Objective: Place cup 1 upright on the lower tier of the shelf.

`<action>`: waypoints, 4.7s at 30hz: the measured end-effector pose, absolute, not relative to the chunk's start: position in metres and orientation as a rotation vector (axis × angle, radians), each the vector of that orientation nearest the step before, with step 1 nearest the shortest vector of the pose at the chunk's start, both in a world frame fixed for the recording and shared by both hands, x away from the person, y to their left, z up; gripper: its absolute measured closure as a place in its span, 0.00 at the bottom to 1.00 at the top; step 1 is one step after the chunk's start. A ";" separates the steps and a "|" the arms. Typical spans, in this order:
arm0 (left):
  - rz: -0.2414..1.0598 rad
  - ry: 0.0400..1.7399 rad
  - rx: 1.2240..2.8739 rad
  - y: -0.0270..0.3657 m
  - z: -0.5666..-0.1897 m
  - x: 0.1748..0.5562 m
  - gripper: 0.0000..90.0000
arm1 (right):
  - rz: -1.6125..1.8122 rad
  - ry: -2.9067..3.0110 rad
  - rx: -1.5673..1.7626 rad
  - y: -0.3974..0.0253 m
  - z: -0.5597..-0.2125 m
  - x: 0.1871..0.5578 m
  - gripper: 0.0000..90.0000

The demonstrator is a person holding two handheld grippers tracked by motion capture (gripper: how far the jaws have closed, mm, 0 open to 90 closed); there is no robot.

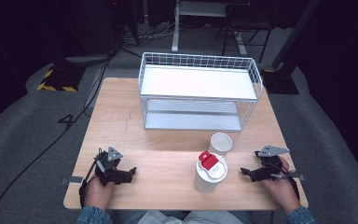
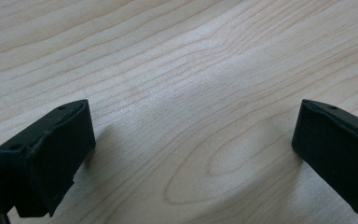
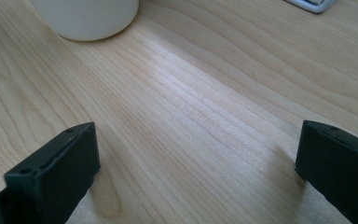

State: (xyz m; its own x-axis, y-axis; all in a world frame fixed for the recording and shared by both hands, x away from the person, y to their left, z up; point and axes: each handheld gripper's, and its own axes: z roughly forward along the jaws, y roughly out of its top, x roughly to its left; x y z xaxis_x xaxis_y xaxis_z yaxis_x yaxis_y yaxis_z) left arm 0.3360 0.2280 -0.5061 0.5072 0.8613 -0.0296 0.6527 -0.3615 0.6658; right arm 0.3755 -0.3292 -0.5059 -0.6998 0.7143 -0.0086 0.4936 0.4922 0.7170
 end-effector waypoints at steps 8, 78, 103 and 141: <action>0.426 1.220 2.133 0.228 -0.506 0.339 0.00 | 1.111 2.358 1.041 -0.337 -0.503 0.372 0.00; 0.421 1.198 2.145 0.227 -0.506 0.341 0.00 | 1.522 2.272 0.776 -0.250 -0.470 0.398 0.00; 0.421 1.198 2.145 0.227 -0.506 0.341 0.00 | 1.546 2.246 0.887 -0.236 -0.487 0.407 0.00; 0.420 1.197 2.145 0.227 -0.506 0.341 0.00 | 1.463 2.216 0.844 -0.235 -0.464 0.401 0.23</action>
State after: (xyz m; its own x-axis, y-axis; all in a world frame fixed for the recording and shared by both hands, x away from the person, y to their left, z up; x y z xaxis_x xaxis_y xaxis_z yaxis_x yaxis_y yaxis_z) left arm 0.3411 0.2269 -0.5062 0.5344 0.8447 -0.0301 0.6408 -0.3817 0.6661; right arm 0.4013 -0.2349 -0.4643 -0.7597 0.6496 0.0312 0.2839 0.2881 0.9145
